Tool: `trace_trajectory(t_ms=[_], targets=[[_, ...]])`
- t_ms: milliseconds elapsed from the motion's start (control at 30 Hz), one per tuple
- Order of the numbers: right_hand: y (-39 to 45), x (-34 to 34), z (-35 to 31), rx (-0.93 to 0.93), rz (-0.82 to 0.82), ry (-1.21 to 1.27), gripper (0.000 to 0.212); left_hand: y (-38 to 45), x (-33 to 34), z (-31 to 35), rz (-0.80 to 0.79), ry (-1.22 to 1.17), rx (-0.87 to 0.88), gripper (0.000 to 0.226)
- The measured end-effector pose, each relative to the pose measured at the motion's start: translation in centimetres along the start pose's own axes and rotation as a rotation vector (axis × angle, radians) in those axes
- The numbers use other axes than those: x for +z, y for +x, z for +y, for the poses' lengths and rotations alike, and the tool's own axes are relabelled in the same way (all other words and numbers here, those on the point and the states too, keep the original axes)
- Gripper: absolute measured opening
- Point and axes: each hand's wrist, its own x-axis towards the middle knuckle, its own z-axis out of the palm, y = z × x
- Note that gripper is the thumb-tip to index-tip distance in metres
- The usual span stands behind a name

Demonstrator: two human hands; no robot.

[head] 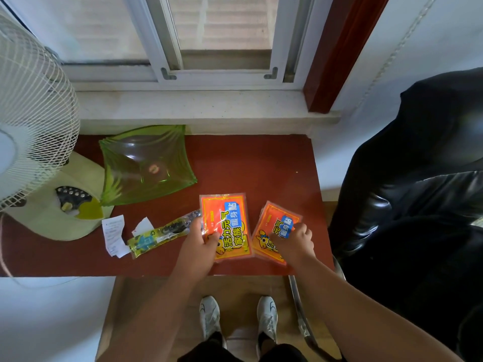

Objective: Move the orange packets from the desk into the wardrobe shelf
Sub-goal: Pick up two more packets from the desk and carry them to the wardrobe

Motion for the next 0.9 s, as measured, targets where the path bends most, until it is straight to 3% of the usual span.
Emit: trace_trajectory(t_ms=[133,267,400,633,767,900], targets=[[0.7,1.5,0.4,0.034,0.068,-0.047,0.116,-0.5,-0.8,0.2,0.033,0.014,0.007,0.038],[1.5,1.4,1.1,0.092,0.080,0.043,0.117,-0.8,-1.3,0.7,0.033,0.020,0.027,0.038],[1.5,0.5,1.7,0.153,0.063,0.178,0.083,-1.2,-1.7,1.2,0.036,0.054,0.042,0.033],[0.6,-2.2,1.7,-0.004,0.041,0.134,0.034,-2.2,-2.5,3.2,0.053,0.074,0.084,0.027],[-1.1,-5.7,-0.3,-0.107,-0.025,0.171,0.029,-2.8,-3.2,5.4,0.077,0.085,0.109,0.029],[-4.2,-10.7,-3.0,-0.241,0.023,0.237,0.024,-3.3,-4.3,8.9,0.137,0.085,0.158,0.030]])
